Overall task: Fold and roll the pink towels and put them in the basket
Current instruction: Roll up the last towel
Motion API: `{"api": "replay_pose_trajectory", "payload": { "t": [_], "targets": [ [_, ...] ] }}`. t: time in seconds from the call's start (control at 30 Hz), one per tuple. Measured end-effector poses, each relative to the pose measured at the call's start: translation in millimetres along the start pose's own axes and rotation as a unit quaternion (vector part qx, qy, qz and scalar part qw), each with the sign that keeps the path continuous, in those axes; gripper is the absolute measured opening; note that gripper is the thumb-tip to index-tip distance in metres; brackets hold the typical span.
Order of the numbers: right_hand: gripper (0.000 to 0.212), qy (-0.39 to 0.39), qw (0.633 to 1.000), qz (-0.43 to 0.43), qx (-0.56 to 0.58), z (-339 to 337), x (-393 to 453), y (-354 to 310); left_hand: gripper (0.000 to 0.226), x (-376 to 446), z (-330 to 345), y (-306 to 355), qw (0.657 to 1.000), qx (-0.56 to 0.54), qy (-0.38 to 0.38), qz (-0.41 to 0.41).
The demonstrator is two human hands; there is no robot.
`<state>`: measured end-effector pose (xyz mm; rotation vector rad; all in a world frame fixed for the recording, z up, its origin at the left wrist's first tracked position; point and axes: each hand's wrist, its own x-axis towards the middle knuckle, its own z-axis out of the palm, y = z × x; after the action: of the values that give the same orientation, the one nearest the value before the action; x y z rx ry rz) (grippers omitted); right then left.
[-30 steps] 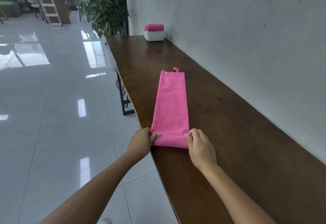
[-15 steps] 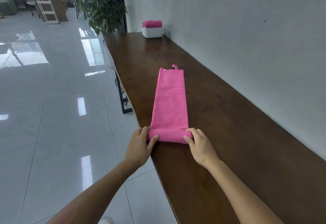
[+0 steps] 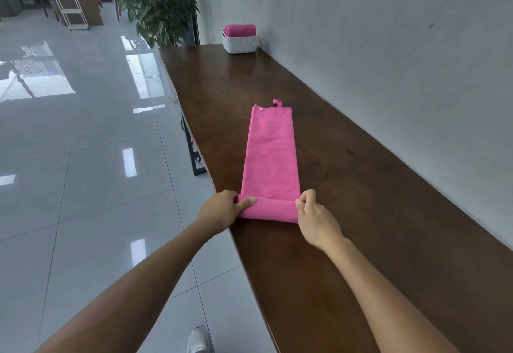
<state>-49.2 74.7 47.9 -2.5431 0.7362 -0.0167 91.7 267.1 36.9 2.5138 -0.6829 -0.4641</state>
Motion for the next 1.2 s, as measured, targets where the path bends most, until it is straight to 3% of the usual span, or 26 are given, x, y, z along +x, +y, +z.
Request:
{"api": "replay_pose_trajectory", "payload": {
  "t": [0.1,0.17,0.23,0.37,0.57,0.63,0.73,0.8,0.87,1.07,1.2],
  "targets": [
    [0.022,-0.004,1.000,0.018,0.009,-3,14,-3,0.069,13,-4,3,1.000,0.012,0.008,-0.024],
    [0.024,-0.013,0.999,0.044,0.026,-4,23,-3,0.067,17,-4,4,0.998,0.035,0.054,-0.019],
    [0.027,-0.022,0.996,0.072,0.051,-5,33,-2,0.055,18,-1,2,0.991,0.051,0.123,0.015],
    [0.034,-0.034,0.990,0.110,0.077,-4,54,3,0.032,15,10,-5,0.967,-0.014,0.213,0.140],
    [0.060,-0.023,0.983,0.174,0.051,5,72,4,0.057,32,13,-27,0.964,-0.012,0.130,0.232],
    [0.057,0.012,0.985,0.172,0.000,5,68,-2,0.058,41,10,-30,0.962,-0.008,0.119,0.245],
    [0.037,0.149,0.982,0.077,-0.087,5,52,-7,0.059,54,4,-29,0.966,-0.001,0.089,0.241],
    [0.033,0.214,0.973,-0.018,-0.079,11,42,-5,0.060,62,-3,-26,0.971,0.002,0.059,0.231],
    [0.038,0.221,0.971,-0.062,-0.074,20,36,3,0.061,71,-11,-24,0.974,0.004,0.020,0.226],
    [0.058,0.224,0.965,-0.087,-0.103,40,24,2,0.056,77,-26,-33,0.976,-0.053,-0.092,0.190],
    [0.055,0.191,0.972,-0.089,-0.107,41,21,-9,0.054,65,-26,-44,0.980,-0.002,-0.043,0.194]
  ]
}}
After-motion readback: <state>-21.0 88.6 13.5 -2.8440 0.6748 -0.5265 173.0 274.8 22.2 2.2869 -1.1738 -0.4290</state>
